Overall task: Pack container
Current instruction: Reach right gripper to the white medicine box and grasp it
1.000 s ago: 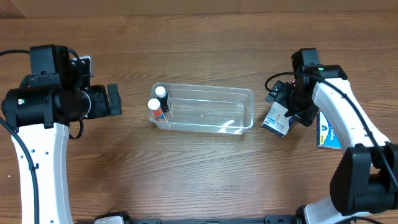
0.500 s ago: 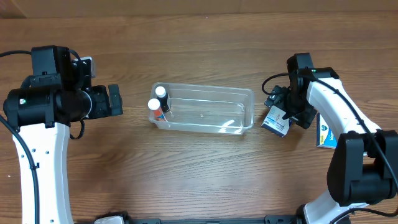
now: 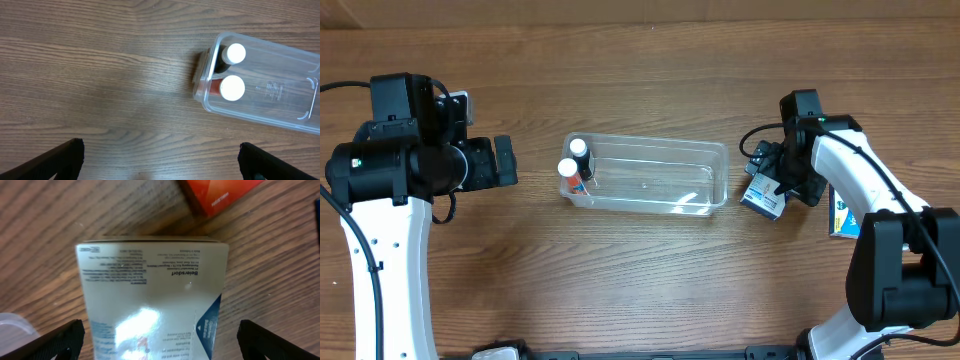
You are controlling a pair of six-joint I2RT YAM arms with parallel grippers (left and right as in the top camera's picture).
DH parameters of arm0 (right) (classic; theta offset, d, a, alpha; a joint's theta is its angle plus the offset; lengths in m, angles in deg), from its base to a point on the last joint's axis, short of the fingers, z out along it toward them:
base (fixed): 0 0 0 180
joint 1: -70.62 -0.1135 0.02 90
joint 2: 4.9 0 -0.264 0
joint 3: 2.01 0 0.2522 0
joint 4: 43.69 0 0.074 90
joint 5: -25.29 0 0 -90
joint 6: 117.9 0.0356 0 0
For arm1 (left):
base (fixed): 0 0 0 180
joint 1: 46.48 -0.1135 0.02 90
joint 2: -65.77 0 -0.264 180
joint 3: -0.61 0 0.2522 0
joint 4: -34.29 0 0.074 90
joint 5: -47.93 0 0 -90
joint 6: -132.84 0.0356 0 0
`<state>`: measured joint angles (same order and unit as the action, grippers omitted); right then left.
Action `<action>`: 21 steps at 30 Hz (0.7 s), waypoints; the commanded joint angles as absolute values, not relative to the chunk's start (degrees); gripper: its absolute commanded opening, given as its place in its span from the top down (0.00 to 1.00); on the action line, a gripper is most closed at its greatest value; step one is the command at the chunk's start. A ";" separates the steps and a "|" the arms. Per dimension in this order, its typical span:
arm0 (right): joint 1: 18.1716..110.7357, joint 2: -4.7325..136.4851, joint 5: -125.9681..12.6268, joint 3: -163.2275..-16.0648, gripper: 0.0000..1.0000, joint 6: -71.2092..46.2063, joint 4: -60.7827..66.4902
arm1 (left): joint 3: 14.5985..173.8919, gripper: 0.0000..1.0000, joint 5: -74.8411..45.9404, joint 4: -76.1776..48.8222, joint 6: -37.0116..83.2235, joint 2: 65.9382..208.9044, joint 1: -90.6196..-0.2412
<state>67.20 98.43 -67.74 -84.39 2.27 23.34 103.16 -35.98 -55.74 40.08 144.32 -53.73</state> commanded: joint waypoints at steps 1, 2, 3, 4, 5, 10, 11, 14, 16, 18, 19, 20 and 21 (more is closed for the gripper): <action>67.20 98.74 -68.29 -82.51 0.00 2.06 21.73 | 102.92 0.00 -34.89 -55.70 41.24 143.64 -53.97; 67.20 98.74 -68.29 -82.38 0.00 2.03 21.49 | 102.92 0.00 -34.89 -55.70 41.24 143.64 -53.97; 67.20 98.74 -68.29 -82.20 0.00 2.03 21.22 | 102.92 0.00 -34.89 -55.70 41.24 143.64 -53.97; 67.20 98.74 -68.29 -81.96 0.00 2.03 20.87 | 102.92 0.00 -34.89 -55.70 41.24 143.64 -53.97; 67.20 98.74 -68.29 -81.57 0.00 2.03 20.46 | 102.92 0.00 -34.89 -55.70 41.24 143.64 -53.94; 67.20 98.74 -68.22 -79.06 0.00 0.48 17.44 | 102.92 0.00 -34.86 -55.70 41.24 143.64 -53.97; 67.20 98.74 -68.22 -78.90 0.00 0.07 17.44 | 102.90 0.00 -34.78 -55.74 41.24 143.64 -53.97; 67.20 98.74 -68.07 -78.77 0.00 -1.20 17.49 | 102.92 0.00 -34.54 -55.72 41.24 143.64 -53.97; 67.20 98.74 -68.07 -78.77 0.01 -1.20 17.47 | 102.92 0.00 -34.54 -55.72 41.24 143.64 -53.94; 67.20 98.74 -68.07 -78.77 0.07 -1.20 17.47 | 102.92 0.00 -34.54 -55.74 41.24 143.64 -53.97; 67.20 98.74 -68.07 -78.77 0.10 -1.22 17.51 | 102.92 0.00 -34.54 -55.72 41.24 143.64 -53.97; 67.20 98.74 -68.07 -78.77 0.14 -1.40 17.55 | 102.92 0.00 -34.54 -55.74 41.24 143.64 -53.97; 67.20 98.74 -68.07 -78.77 0.16 -1.40 17.62 | 102.92 0.00 -34.54 -55.76 41.24 143.64 -53.97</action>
<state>67.20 98.56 -67.72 -79.06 -0.87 17.66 103.16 -35.35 -55.74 40.08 144.32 -53.73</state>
